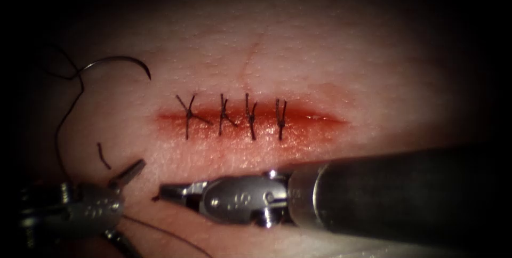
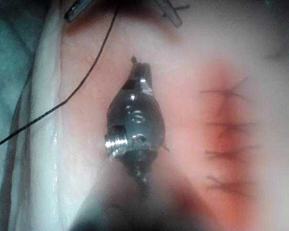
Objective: Wound Closure
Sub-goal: Remove the cut piece from the left gripper, then pick the needle up with the left hand.
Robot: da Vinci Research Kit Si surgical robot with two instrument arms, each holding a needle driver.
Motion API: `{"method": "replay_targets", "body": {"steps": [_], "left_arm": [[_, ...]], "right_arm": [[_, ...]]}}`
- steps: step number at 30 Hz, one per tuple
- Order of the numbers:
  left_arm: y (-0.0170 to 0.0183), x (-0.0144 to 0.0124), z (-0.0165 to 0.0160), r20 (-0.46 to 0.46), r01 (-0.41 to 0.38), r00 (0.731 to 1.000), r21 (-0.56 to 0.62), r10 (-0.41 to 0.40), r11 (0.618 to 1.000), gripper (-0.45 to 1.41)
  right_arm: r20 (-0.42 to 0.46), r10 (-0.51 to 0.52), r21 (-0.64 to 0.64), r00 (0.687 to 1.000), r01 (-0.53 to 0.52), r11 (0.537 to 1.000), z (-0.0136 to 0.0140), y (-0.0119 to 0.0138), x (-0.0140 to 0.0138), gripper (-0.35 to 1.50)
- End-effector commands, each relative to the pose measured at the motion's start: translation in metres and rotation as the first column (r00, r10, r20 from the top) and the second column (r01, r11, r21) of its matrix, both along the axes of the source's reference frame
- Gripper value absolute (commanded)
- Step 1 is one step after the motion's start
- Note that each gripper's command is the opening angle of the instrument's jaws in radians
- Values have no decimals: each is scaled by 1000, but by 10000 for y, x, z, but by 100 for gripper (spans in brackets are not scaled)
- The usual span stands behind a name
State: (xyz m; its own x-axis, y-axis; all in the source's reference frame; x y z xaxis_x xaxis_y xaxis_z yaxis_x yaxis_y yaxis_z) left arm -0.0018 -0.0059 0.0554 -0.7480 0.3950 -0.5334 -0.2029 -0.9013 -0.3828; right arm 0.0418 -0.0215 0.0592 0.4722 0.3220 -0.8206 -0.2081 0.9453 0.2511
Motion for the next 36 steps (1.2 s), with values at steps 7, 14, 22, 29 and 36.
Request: {"method": "replay_targets", "body": {"steps": [7,14,22,29,36], "left_arm": [[28,17,-53,237,83,968,8,-82,997,123],[78,38,-98,396,193,902,-10,-173,981,119],[130,20,10,161,153,978,-131,-131,980,106],[157,45,94,-2,100,995,-194,-102,976,88],[168,52,143,-53,62,996,-221,-76,973,66]], "right_arm": [[53,24,-16,998,-23,1000,-6,6,-33,68],[102,42,-28,994,-39,999,-17,12,-85,118],[34,124,-53,992,-122,991,-78,28,-125,111],[55,184,-106,981,-178,978,-110,42,-171,108],[59,202,-117,978,-194,974,-111,40,-199,106]]}}
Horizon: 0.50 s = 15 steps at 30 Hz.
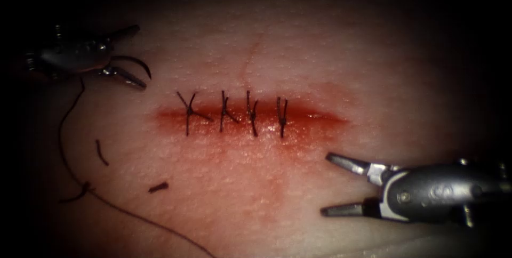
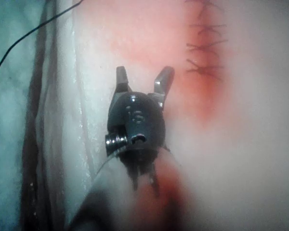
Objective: Wound Closure
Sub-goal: Pick the needle up with the left hand.
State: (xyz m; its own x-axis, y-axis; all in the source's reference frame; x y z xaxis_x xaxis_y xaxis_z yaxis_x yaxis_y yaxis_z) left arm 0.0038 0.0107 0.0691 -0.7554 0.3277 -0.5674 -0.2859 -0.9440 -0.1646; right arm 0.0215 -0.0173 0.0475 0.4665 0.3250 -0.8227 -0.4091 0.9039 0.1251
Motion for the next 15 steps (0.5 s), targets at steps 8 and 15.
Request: {"method": "replay_targets", "body": {"steps": [8,15], "left_arm": [[-19,-7,29,-57,-123,991,30,124,992,64],[-21,-14,37,-93,-101,990,14,102,995,29]], "right_arm": [[8,10,-3,1000,-10,1000,4,-4,-3,104],[9,12,-11,1000,-12,1000,9,-10,-1,104]]}}
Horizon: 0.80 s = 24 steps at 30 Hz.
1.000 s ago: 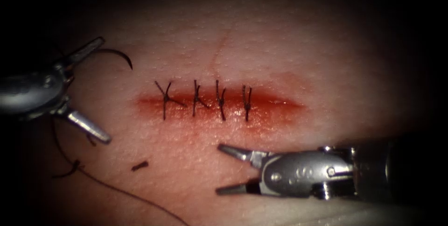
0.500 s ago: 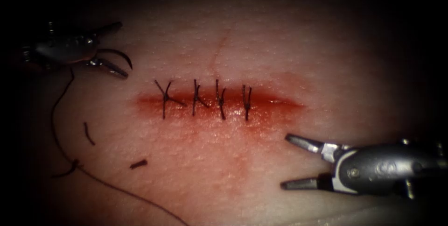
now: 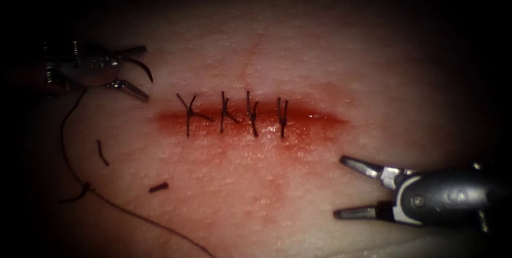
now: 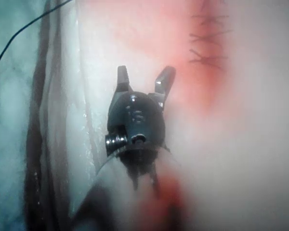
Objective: Wound Closure
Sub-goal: Pick the needle up with the left hand.
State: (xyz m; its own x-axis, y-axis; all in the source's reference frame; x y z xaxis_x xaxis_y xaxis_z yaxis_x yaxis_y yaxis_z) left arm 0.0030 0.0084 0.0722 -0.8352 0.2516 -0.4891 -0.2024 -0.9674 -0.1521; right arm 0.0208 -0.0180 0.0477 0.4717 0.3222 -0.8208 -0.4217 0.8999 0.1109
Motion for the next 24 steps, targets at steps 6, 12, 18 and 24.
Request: {"method": "replay_targets", "body": {"steps": [6,12,18,24], "left_arm": [[0,-19,9,-4,36,999,-11,-36,999,5],[0,-4,11,-30,43,999,-45,-44,998,-45],[-7,7,-2,-12,-52,999,-73,51,996,-45],[-14,-23,-65,168,-143,969,-212,181,967,-45]], "right_arm": [[-6,-3,-7,1000,3,1000,10,-9,6,104],[-8,-6,-16,1000,6,1000,11,-12,5,101],[-9,3,-6,1000,-3,1000,11,-11,7,99],[-70,87,58,994,-84,995,3,11,8,99]]}}
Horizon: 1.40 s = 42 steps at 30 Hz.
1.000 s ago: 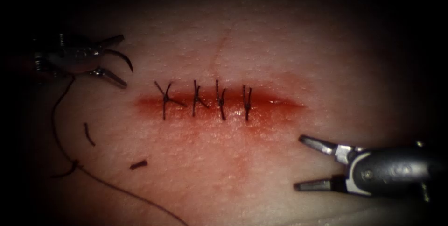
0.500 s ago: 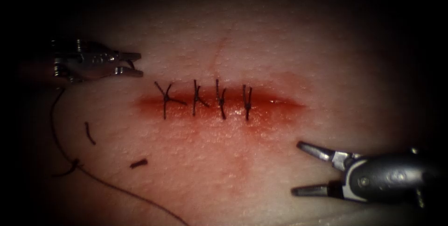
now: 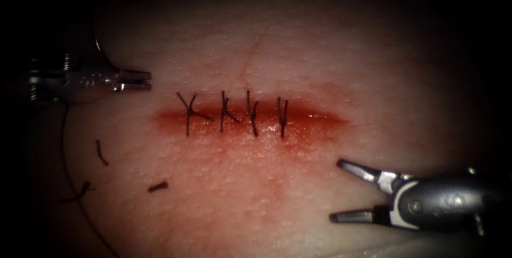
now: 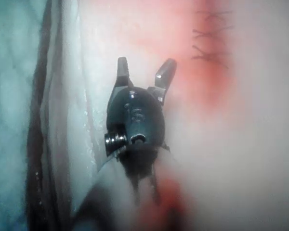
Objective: Wound Closure
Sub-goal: Pick the needle up with the left hand, then pass the needle over to the right hand.
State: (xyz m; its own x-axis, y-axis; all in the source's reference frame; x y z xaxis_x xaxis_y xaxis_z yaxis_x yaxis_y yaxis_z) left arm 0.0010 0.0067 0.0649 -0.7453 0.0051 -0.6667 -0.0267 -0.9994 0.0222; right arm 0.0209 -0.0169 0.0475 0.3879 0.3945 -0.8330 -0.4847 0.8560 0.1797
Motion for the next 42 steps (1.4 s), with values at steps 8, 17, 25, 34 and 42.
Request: {"method": "replay_targets", "body": {"steps": [8,17,25,34,42], "left_arm": [[-38,-63,-102,426,-188,889,6,168,982,-45],[-57,-91,-108,629,-409,677,-109,382,906,-45],[-70,-104,-126,673,-458,600,-154,432,876,-45],[-74,-109,-140,681,-467,570,-192,460,863,-45],[-70,-110,-147,681,-453,569,-208,461,867,-45]], "right_arm": [[-172,267,397,948,-182,900,-6,44,11,59],[-327,411,748,851,-33,663,2,75,48,128],[-426,380,776,821,116,620,14,87,87,106],[-514,487,798,706,187,572,13,85,101,123],[-519,518,795,680,161,585,14,76,113,120]]}}
